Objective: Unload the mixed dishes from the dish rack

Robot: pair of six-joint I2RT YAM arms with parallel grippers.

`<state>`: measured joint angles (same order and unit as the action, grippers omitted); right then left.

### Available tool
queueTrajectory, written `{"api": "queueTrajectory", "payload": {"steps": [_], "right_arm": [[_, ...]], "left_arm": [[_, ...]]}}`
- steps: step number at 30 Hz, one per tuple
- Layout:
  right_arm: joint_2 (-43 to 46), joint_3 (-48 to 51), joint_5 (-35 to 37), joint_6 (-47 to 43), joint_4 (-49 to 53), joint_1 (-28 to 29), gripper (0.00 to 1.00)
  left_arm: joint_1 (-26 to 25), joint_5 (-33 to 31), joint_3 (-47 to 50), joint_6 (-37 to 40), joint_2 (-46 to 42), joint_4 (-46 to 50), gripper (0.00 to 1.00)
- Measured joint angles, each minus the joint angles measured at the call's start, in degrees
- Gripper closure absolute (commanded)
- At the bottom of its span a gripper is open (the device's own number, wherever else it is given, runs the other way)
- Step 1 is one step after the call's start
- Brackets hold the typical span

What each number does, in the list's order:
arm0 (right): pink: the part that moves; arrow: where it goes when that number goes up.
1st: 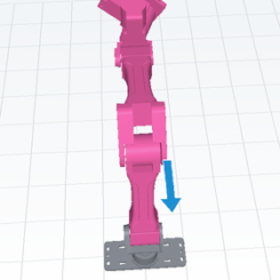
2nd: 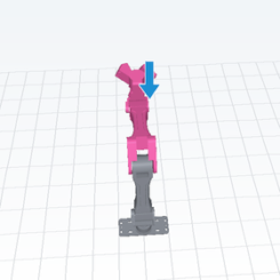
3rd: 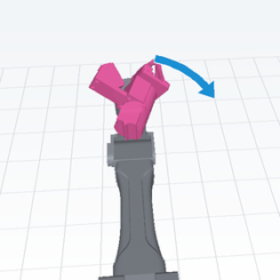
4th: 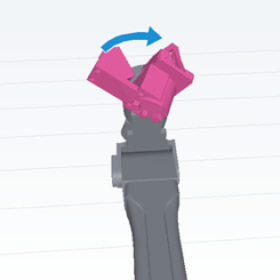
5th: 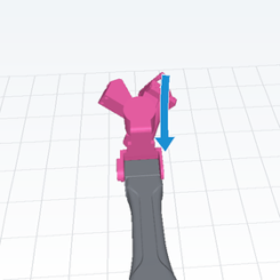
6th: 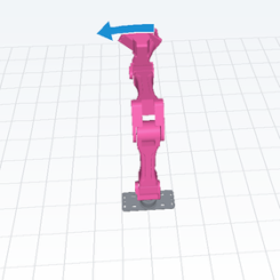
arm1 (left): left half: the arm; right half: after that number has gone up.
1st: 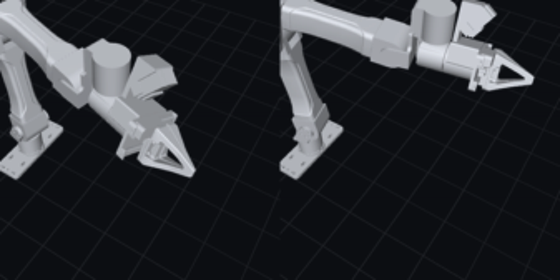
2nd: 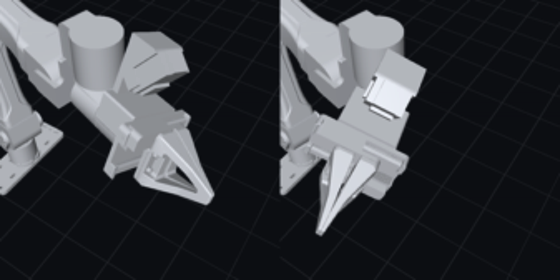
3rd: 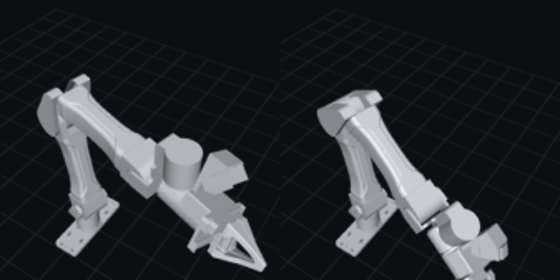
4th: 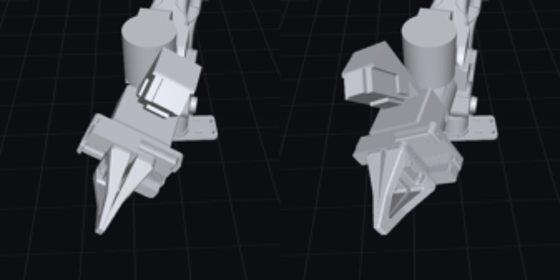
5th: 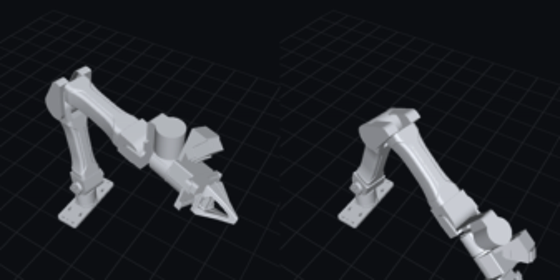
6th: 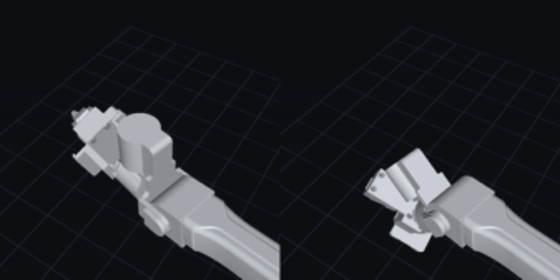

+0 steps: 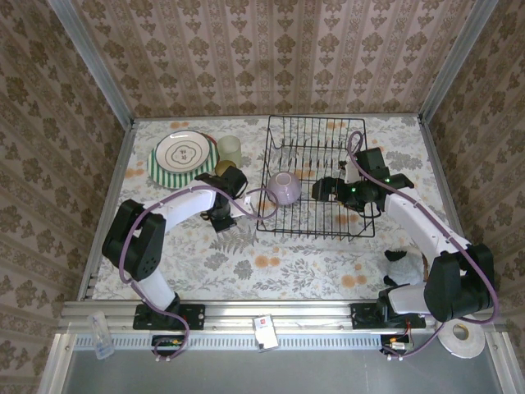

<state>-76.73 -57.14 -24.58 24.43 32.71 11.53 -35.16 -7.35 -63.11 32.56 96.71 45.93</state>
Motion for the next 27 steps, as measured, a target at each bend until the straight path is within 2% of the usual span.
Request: {"api": "queueTrajectory", "payload": {"steps": [9, 15, 19, 20, 21, 27], "right_arm": [[0.02, 0.0, 0.02, 0.0, 0.0, 0.0, 0.0], [0.11, 0.0, 0.04, 0.0, 0.02, 0.0, 0.0], [0.11, 0.0, 0.2, 0.0, 0.04, 0.0, 0.0], [0.11, 0.0, 0.22, 0.0, 0.04, 0.0, 0.0], [0.13, 0.0, 0.22, 0.0, 0.04, 0.0, 0.0], [0.11, 0.0, 0.48, 0.0, 0.07, 0.63, 0.0]], "left_arm": [[-1.2, -0.02, -0.31, -0.9, -0.11, -0.04, 0.69], [-2.14, -0.04, -0.31, -1.53, -1.49, -0.04, 0.53], [-2.64, -0.42, -0.31, -1.86, -3.72, 0.04, 0.29], [-2.8, -0.44, -0.31, -1.92, -4.37, 0.09, 0.04], [-3.06, -0.46, -0.31, -1.79, -4.98, 0.24, 0.0], [-4.22, -0.52, -0.42, -1.73, -8.57, 1.68, 0.0]]}}
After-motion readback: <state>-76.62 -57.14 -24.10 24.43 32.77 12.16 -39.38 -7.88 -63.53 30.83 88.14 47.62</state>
